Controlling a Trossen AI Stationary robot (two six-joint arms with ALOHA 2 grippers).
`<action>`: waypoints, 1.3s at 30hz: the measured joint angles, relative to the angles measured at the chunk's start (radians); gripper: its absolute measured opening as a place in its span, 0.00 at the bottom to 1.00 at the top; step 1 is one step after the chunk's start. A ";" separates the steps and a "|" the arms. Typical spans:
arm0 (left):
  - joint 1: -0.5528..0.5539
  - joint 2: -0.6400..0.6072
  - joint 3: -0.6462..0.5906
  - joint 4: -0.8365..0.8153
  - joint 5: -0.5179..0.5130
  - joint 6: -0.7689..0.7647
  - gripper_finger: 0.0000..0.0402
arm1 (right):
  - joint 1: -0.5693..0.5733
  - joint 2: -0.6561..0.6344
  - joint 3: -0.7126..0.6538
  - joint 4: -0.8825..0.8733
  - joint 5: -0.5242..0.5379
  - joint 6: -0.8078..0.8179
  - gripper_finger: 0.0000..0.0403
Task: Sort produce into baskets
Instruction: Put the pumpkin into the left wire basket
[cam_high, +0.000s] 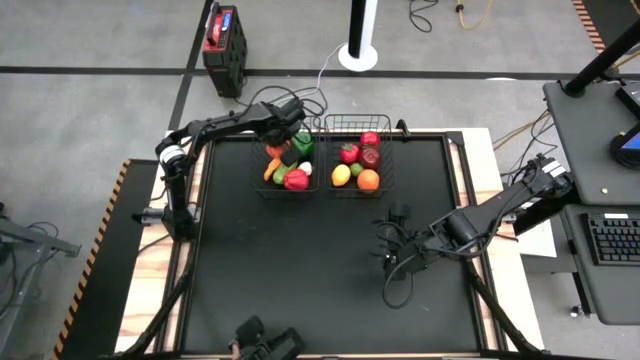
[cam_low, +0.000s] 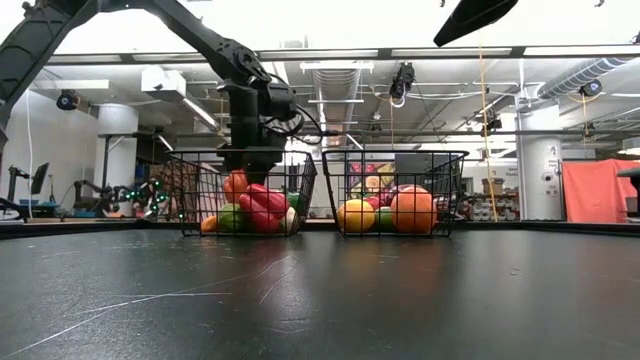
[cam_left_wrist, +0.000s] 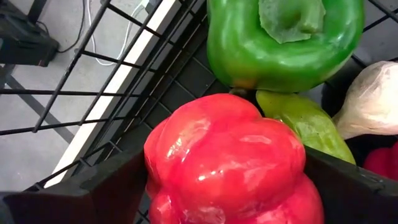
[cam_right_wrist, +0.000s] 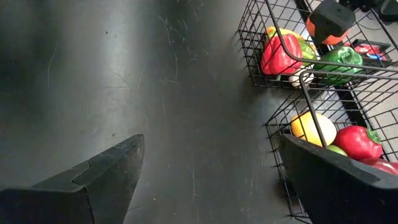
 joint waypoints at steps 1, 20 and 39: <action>0.000 0.000 0.000 0.000 0.002 0.000 0.86 | 0.000 0.000 0.000 0.000 0.000 0.000 0.90; -0.001 -0.001 0.000 0.026 0.258 0.035 0.87 | 0.000 0.000 0.000 0.004 0.001 0.000 0.90; -0.006 -0.002 0.000 0.009 0.187 0.039 0.87 | 0.000 0.000 0.000 0.004 0.001 0.004 0.90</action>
